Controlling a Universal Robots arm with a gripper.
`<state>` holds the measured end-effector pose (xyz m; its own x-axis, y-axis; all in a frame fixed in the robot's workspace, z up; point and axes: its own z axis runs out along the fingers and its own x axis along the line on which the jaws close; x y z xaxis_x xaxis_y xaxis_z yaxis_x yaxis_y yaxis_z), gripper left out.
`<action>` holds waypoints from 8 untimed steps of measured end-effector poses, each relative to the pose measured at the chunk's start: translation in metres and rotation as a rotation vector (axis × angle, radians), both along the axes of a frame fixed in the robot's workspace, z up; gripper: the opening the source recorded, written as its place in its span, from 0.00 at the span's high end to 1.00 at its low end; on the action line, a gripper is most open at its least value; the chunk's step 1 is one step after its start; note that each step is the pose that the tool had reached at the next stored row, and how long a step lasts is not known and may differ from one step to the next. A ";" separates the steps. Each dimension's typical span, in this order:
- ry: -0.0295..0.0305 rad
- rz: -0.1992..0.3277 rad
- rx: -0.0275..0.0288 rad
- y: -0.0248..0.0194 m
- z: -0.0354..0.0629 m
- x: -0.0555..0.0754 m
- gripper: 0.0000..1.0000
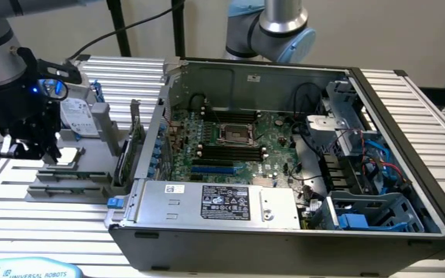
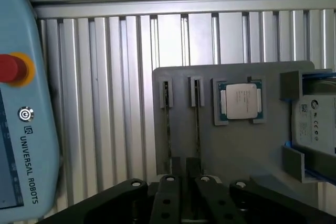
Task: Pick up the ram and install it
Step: 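Pick up the ram and move it above insertion slot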
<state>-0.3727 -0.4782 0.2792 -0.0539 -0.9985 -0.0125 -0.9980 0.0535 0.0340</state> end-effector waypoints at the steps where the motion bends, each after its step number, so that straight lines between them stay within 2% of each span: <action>1: -0.0001 0.000 0.0001 -0.0005 -0.0018 0.000 0.76; 2: 0.0000 0.000 0.0000 -0.0009 -0.0037 0.000 0.70; 3: 0.0000 0.001 0.0000 -0.0012 -0.0055 0.000 0.70; 4: -0.0001 0.001 0.0000 -0.0014 -0.0072 0.000 0.64; 8: 0.0000 0.007 0.0000 -0.0020 -0.0146 0.000 0.64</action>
